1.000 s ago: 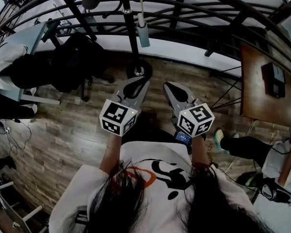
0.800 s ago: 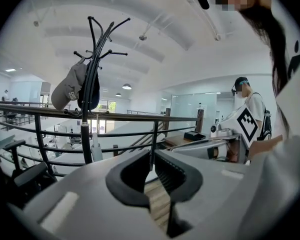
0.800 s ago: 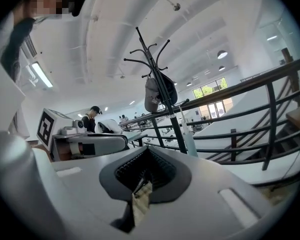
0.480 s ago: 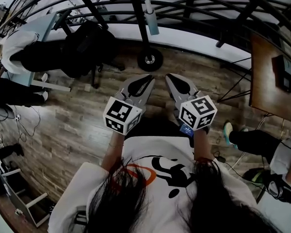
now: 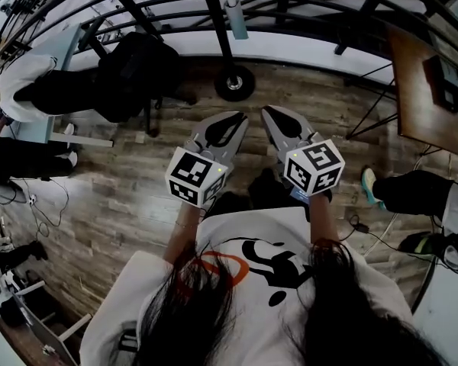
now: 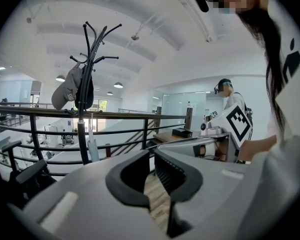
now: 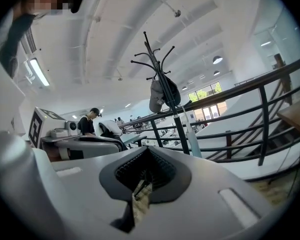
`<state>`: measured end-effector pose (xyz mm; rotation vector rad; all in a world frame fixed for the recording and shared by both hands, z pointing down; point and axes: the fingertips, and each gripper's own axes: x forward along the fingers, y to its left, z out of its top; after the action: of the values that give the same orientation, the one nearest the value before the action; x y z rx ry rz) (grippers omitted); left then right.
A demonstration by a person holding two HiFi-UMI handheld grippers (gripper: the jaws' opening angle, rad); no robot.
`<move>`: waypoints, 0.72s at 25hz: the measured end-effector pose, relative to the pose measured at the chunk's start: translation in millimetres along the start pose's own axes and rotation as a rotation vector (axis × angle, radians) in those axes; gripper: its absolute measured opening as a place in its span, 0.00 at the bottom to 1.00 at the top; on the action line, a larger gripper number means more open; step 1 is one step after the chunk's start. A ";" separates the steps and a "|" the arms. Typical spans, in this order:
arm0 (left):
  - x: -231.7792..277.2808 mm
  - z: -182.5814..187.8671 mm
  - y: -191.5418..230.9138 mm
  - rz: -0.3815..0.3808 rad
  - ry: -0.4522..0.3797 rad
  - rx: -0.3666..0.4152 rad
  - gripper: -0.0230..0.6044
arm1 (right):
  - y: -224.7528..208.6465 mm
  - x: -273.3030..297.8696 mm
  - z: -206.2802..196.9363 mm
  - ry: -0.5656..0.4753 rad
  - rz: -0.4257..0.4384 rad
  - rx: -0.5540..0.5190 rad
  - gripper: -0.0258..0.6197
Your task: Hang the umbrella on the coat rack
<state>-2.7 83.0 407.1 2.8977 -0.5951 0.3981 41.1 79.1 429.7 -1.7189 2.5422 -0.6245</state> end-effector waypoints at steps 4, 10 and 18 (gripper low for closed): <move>-32.7 -13.1 -4.7 -0.030 -0.010 0.000 0.09 | 31.7 -4.4 -16.3 -0.004 -0.033 -0.003 0.07; -80.7 -35.5 -11.9 -0.078 -0.013 0.000 0.09 | 77.8 -13.4 -42.0 -0.015 -0.087 0.005 0.07; -125.2 -52.6 -19.5 -0.129 -0.039 0.011 0.09 | 125.6 -19.3 -64.5 -0.013 -0.124 -0.029 0.07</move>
<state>-117.6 157.0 419.1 2.9402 -0.4101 0.3292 -77.6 156.9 443.7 -1.8952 2.4627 -0.5819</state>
